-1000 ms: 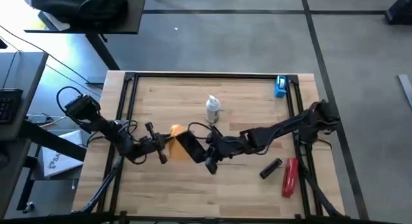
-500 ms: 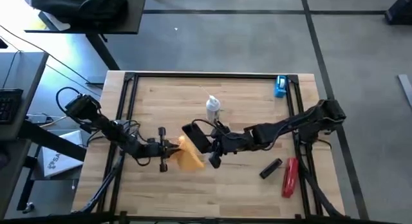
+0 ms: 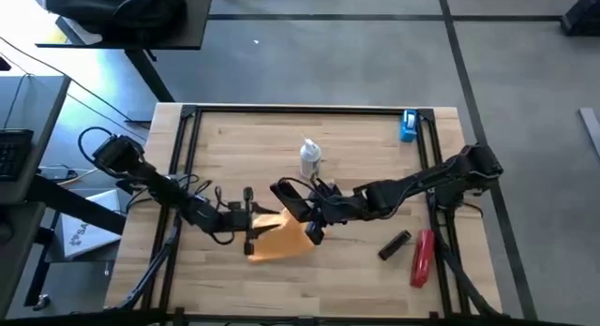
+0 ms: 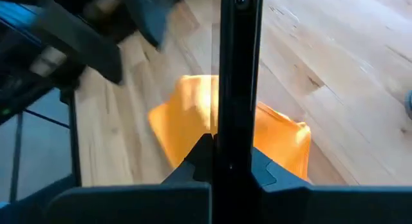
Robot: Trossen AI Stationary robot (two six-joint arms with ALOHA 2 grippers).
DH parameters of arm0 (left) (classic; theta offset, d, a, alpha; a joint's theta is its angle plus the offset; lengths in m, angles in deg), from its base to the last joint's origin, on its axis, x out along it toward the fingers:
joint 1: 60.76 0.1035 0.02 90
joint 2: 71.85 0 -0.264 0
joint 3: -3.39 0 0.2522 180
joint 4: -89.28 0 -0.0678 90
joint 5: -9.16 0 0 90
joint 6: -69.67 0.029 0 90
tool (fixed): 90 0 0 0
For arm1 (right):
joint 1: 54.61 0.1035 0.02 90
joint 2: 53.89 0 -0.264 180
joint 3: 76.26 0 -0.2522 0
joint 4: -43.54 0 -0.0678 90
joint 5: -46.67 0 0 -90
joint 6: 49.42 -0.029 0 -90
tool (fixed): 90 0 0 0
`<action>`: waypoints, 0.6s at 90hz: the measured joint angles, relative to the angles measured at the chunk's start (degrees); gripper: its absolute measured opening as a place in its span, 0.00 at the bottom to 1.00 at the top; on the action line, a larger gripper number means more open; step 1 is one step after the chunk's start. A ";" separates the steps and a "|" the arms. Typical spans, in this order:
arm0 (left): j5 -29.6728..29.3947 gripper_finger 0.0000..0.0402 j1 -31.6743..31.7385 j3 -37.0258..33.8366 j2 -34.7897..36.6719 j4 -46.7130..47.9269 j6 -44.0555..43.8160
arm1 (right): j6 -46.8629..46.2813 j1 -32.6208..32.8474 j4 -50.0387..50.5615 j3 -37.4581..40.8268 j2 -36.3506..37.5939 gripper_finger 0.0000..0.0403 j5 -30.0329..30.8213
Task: Apply microfiber cloth
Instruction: Wipe the front of the cellphone with the yellow microfiber cloth, then put the cellphone on the middle left of the table
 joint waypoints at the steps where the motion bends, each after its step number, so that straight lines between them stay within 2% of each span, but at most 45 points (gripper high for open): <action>1: -0.34 0.35 -0.19 -0.01 0.29 0.05 0.26 | 0.00 0.02 0.03 0.00 0.00 0.00 0.00; 19: -6.98 0.41 -4.86 -2.35 8.38 -0.07 5.30 | 0.97 1.13 -0.54 0.00 0.00 0.00 0.18; 26: -6.62 0.42 -6.21 -3.81 11.71 -0.53 3.60 | 2.16 1.90 -2.13 0.00 -0.37 0.00 1.09; 40: -4.77 0.47 -5.95 -6.19 14.61 -1.35 -7.24 | 8.17 3.34 -9.21 0.00 -2.59 0.00 2.48; 54: -3.46 0.52 -6.03 -6.47 14.39 -1.38 -7.74 | 10.38 3.75 -15.08 0.00 -5.05 0.00 2.99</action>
